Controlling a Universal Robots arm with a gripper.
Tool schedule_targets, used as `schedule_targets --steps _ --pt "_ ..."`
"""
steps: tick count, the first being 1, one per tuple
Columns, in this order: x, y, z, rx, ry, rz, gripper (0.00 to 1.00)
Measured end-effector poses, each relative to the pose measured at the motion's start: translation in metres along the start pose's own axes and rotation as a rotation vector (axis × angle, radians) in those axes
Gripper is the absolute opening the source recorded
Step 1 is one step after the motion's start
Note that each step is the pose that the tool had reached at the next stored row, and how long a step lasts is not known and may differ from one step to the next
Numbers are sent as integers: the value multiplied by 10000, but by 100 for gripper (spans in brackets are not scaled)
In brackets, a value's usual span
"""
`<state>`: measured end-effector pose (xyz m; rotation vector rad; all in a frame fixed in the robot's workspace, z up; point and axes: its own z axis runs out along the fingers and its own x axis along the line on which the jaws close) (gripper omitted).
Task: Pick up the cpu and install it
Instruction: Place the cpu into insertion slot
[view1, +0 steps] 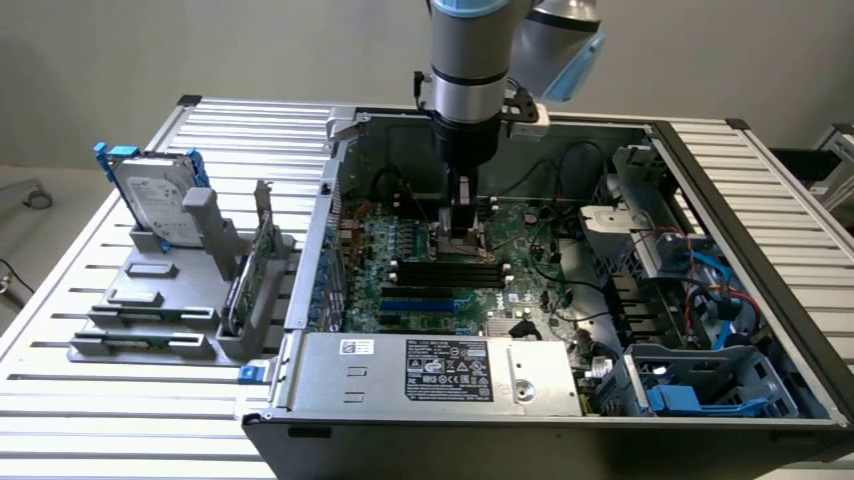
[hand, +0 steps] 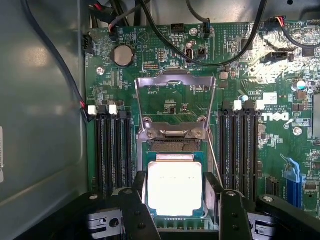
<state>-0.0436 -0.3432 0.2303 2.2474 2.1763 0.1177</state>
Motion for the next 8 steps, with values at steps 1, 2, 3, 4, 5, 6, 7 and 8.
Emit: schedule_targets --steps 1,2,3,4,5,6,7,8 --pt "-1 -1 17 -6 0 -1 55" --pt "-2 -2 34 -11 0 -1 55" --pt "-2 -3 54 -18 2 -1 55" --pt "-3 -4 72 -21 2 -1 55" --pt "-4 -5 89 -23 1 -2 55" --pt "-5 -6 106 -26 1 -1 55" --pt "-6 -7 123 -29 1 -1 55" --pt "-6 -8 136 -32 2 -2 55"
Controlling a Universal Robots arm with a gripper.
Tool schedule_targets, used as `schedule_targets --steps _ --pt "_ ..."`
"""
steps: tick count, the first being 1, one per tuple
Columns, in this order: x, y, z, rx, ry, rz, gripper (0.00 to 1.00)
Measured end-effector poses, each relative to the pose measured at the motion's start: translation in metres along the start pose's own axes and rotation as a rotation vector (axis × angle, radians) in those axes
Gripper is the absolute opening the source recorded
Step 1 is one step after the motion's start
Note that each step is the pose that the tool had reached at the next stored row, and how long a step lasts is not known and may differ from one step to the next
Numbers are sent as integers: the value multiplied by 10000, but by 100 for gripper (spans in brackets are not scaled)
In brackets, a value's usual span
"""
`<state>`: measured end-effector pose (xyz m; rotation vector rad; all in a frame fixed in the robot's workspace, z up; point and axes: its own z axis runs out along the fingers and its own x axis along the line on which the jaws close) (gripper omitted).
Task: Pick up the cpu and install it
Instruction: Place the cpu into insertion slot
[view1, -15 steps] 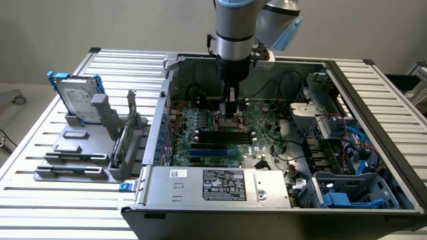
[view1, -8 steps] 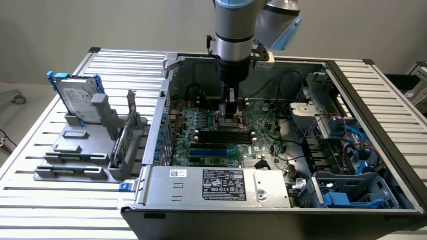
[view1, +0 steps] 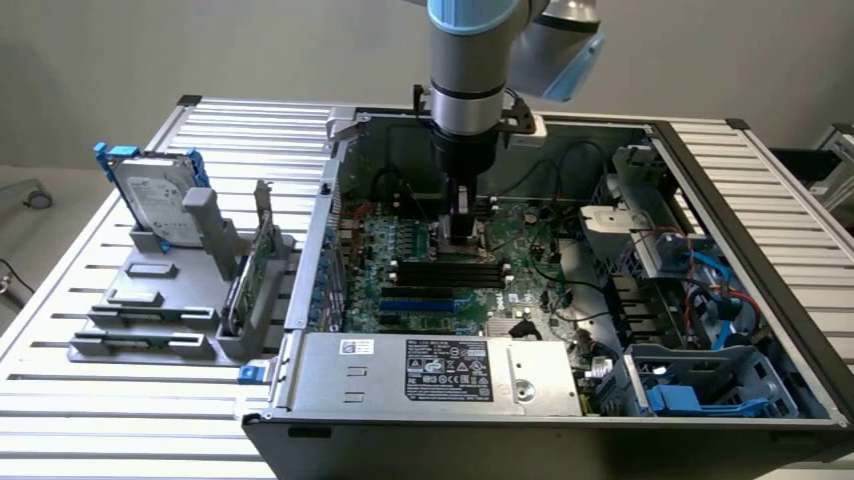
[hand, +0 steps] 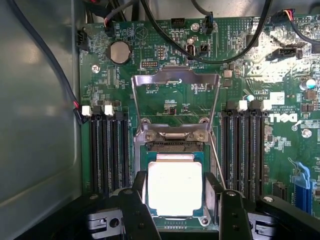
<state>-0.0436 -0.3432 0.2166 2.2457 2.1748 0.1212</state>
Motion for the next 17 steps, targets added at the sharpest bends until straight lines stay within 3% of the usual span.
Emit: schedule_targets --steps 17 --pt "-6 -14 117 -61 -6 1 55"
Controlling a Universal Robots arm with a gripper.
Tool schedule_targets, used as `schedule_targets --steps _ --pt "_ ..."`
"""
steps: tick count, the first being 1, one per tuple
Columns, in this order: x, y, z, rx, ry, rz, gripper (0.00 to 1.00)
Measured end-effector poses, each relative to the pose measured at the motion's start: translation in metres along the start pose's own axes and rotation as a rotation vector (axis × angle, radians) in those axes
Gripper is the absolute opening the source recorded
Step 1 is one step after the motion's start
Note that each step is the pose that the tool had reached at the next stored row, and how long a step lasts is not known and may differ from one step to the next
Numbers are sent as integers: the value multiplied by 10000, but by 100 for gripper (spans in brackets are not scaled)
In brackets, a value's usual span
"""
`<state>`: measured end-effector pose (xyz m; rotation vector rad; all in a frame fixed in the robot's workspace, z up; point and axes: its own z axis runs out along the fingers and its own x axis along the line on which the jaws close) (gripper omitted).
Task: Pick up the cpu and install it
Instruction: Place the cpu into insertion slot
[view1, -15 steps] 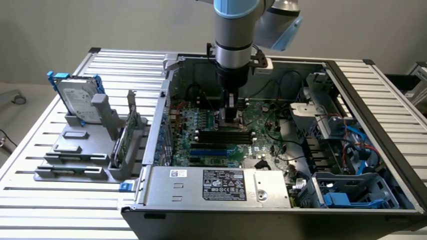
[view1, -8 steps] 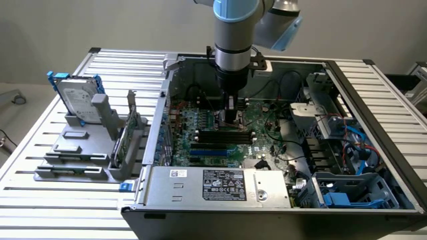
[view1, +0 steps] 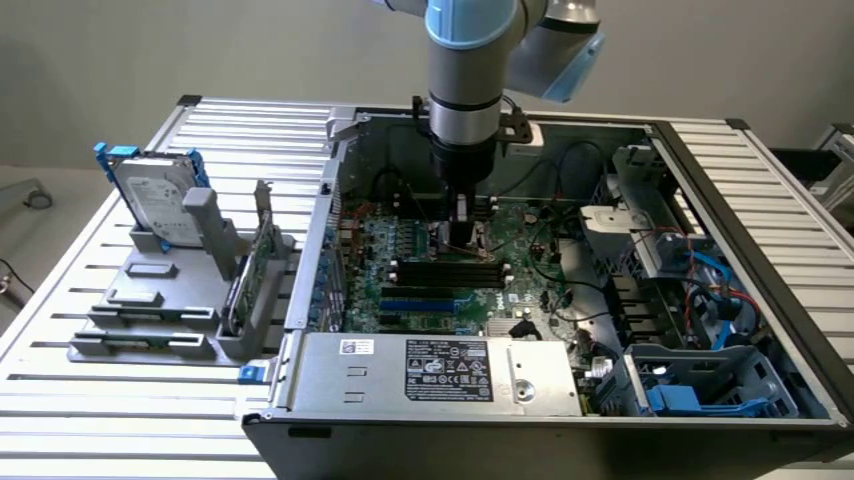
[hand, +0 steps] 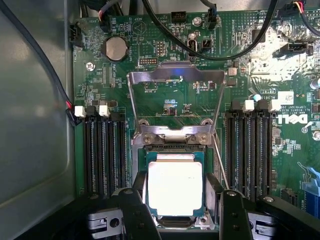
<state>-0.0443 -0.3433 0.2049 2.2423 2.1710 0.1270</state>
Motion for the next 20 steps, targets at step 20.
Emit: schedule_targets --steps 20 --pt "3 -14 57 -60 -163 -14 55"
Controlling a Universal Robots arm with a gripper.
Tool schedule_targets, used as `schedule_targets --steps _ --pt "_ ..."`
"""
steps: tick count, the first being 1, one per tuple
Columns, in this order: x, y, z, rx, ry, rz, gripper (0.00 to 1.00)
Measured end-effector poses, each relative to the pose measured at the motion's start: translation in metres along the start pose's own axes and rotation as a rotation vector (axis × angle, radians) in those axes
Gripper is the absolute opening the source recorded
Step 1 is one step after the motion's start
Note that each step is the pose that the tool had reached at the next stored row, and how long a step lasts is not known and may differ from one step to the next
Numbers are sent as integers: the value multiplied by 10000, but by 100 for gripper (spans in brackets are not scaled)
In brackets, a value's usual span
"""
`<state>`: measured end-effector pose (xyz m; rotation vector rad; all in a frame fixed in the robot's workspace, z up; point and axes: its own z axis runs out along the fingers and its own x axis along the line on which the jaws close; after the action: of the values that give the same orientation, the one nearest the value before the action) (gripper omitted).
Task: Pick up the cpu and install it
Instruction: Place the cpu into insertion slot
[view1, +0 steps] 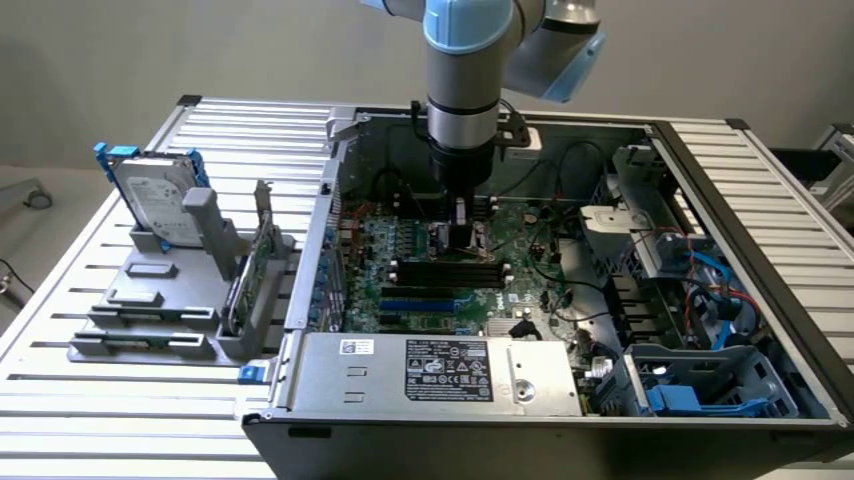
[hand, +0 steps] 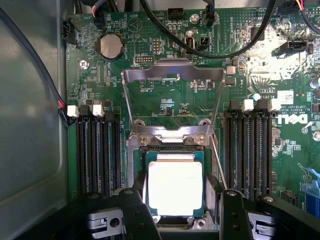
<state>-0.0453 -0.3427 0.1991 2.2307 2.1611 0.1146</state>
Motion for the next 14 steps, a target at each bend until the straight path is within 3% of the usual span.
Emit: schedule_targets --steps 14 --pt "24 -7 13 -10 -87 -7 55"
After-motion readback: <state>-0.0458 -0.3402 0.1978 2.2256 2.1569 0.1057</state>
